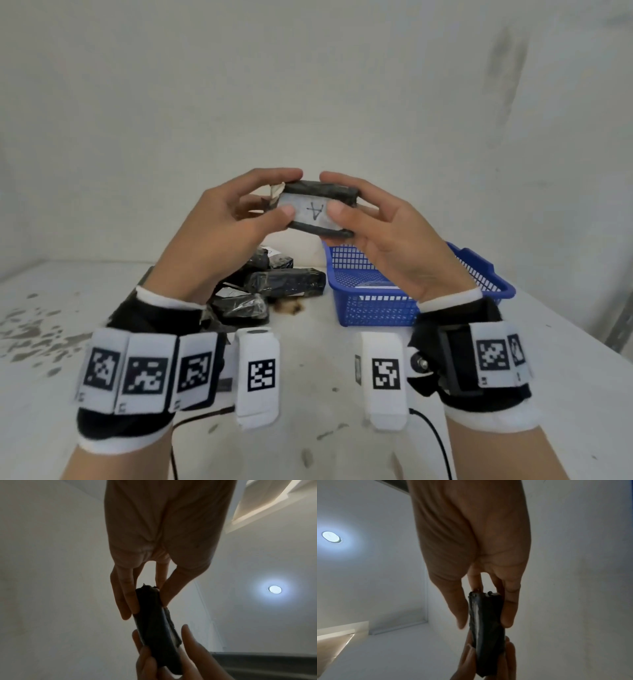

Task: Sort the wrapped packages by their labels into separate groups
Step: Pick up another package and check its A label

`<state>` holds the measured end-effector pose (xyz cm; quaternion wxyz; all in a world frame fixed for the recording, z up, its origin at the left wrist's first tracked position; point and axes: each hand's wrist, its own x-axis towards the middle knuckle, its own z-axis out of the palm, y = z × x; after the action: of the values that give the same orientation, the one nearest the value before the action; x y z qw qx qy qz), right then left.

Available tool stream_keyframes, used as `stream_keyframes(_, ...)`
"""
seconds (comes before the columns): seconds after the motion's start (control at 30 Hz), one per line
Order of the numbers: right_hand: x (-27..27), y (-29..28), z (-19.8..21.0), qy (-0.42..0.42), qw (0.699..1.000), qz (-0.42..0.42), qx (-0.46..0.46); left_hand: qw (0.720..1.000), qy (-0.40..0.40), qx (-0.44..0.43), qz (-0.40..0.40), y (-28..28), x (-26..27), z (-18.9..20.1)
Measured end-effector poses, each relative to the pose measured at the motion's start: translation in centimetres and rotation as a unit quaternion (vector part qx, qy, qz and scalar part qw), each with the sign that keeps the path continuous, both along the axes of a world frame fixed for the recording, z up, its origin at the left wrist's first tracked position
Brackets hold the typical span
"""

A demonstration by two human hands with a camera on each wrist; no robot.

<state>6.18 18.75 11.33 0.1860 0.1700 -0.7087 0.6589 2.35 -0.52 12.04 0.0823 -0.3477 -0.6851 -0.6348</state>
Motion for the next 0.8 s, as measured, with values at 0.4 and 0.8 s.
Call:
stream_keyframes(0.4, 0.5, -0.6, 0.3, 0.017, 0.999, -0.010, 0.040, 1.000, -0.005, -0.017, 0.022, 0.1, 0.4, 0.1)
stream_keyframes(0.8, 1.5, -0.7, 0.5, 0.026, 0.997, -0.049, 0.061, 1.000, -0.016, -0.014, 0.011, 0.4, 1.1, 0.2)
